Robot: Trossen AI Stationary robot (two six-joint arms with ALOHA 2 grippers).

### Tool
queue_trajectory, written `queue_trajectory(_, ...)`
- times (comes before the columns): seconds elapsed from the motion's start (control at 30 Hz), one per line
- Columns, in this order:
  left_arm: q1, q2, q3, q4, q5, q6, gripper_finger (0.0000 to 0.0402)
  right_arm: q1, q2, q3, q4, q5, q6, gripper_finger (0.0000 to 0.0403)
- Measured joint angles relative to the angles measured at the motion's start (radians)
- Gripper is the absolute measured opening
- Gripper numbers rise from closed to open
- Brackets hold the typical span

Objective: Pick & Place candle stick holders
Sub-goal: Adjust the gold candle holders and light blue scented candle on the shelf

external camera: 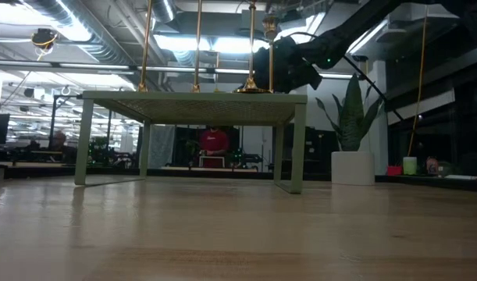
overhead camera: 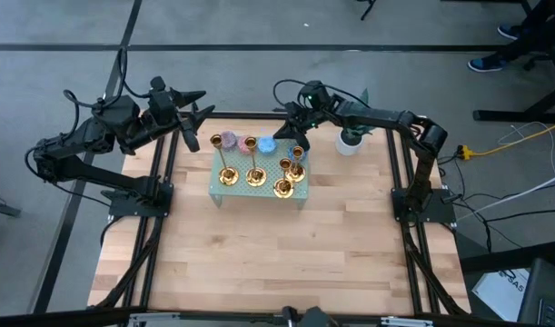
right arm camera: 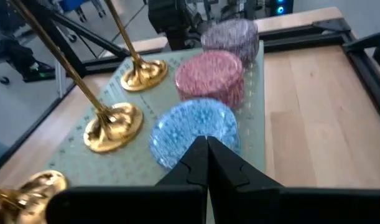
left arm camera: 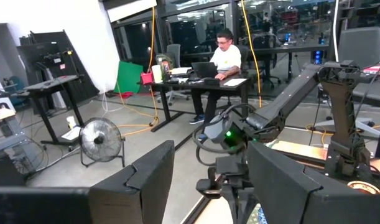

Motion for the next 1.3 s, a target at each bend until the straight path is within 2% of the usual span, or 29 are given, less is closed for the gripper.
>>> queue_trajectory(0.23,0.0,0.0,0.0,0.0,0.001,0.0,0.02,-0.054,-0.118,0.0,-0.071,0.033,0.009,0.0003)
queue_trajectory(0.33,0.0,0.0,0.0,0.0,0.001,0.0,0.02,-0.07,-0.189,0.0,-0.215,0.039,-0.044,0.0001)
queue_trajectory(0.47,0.0,0.0,0.0,0.0,0.003,0.0,0.02,-0.071,-0.279,-0.018,-0.4,0.107,-0.131,0.0002)
queue_trajectory(0.63,0.0,0.0,0.0,-0.001,0.008,0.0,0.02,-0.08,-0.418,-0.164,-0.432,0.111,-0.135,0.0002)
queue_trajectory(0.8,0.0,0.0,0.0,-0.002,0.008,0.0,0.02,-0.063,-0.544,-0.334,-0.365,0.229,-0.057,0.0002)
queue_trajectory(0.97,0.0,0.0,0.0,-0.002,0.008,-0.001,0.02,0.017,-0.561,-0.406,-0.288,0.299,-0.006,0.0003)
queue_trajectory(1.3,0.0,0.0,0.0,-0.003,0.008,-0.026,0.02,0.103,-0.508,-0.42,-0.279,0.393,0.017,0.0003)
